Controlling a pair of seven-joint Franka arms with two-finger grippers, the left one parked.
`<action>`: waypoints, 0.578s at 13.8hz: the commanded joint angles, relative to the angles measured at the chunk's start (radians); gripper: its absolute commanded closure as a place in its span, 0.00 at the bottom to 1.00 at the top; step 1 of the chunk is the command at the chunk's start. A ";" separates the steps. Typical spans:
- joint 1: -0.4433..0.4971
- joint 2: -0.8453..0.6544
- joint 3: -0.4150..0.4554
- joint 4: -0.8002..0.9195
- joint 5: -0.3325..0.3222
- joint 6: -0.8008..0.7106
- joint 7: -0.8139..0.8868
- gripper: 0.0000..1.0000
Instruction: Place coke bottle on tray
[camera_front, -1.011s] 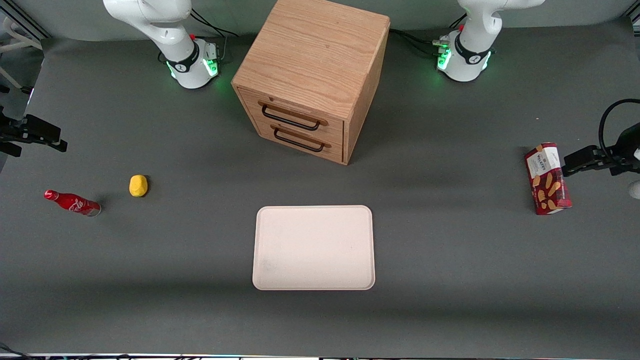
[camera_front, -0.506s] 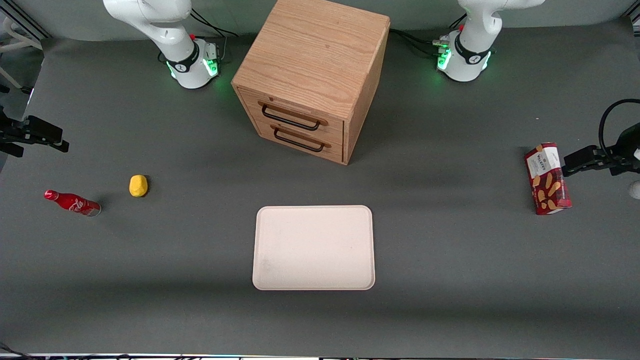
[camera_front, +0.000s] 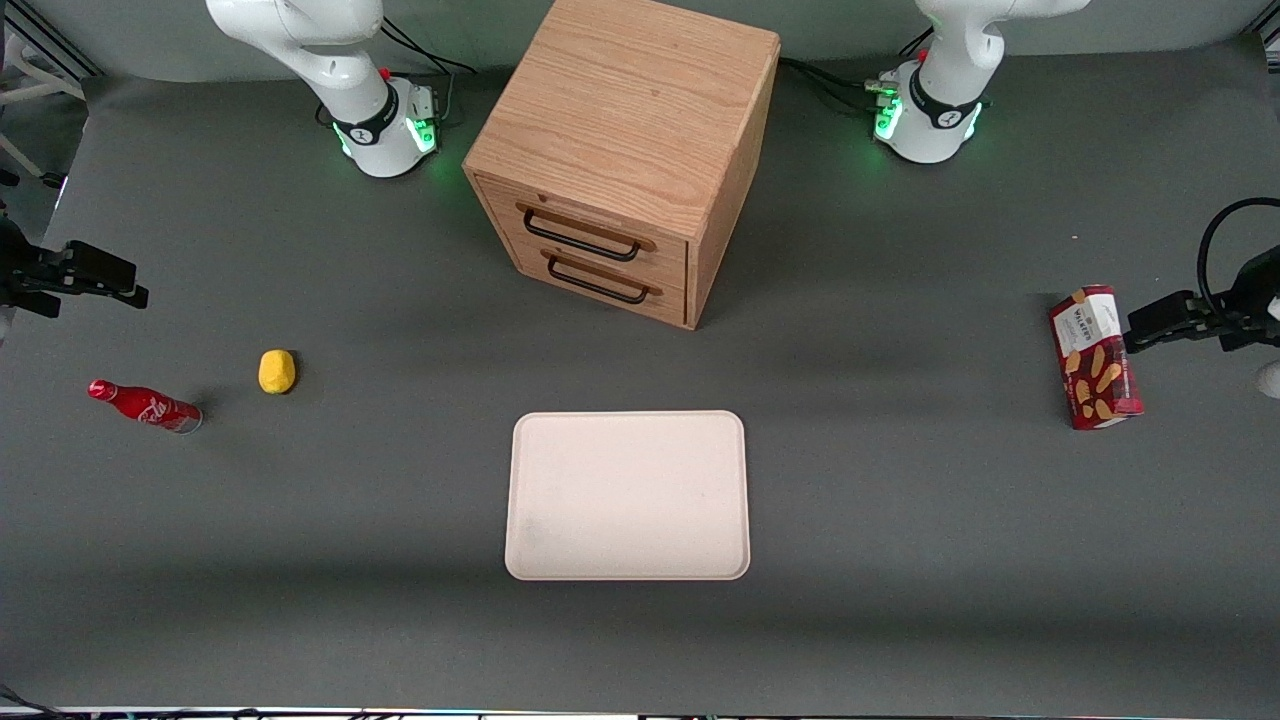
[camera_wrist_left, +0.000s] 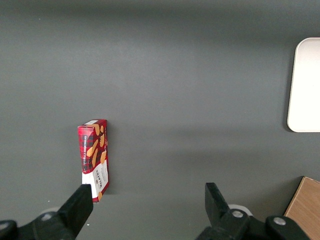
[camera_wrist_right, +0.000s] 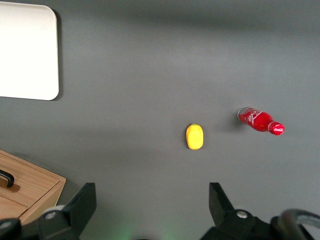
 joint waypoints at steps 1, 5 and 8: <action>-0.046 -0.030 -0.010 -0.015 -0.011 0.007 0.008 0.00; -0.214 -0.001 -0.010 -0.004 -0.013 0.022 -0.207 0.00; -0.297 0.034 -0.010 -0.004 -0.014 0.074 -0.312 0.00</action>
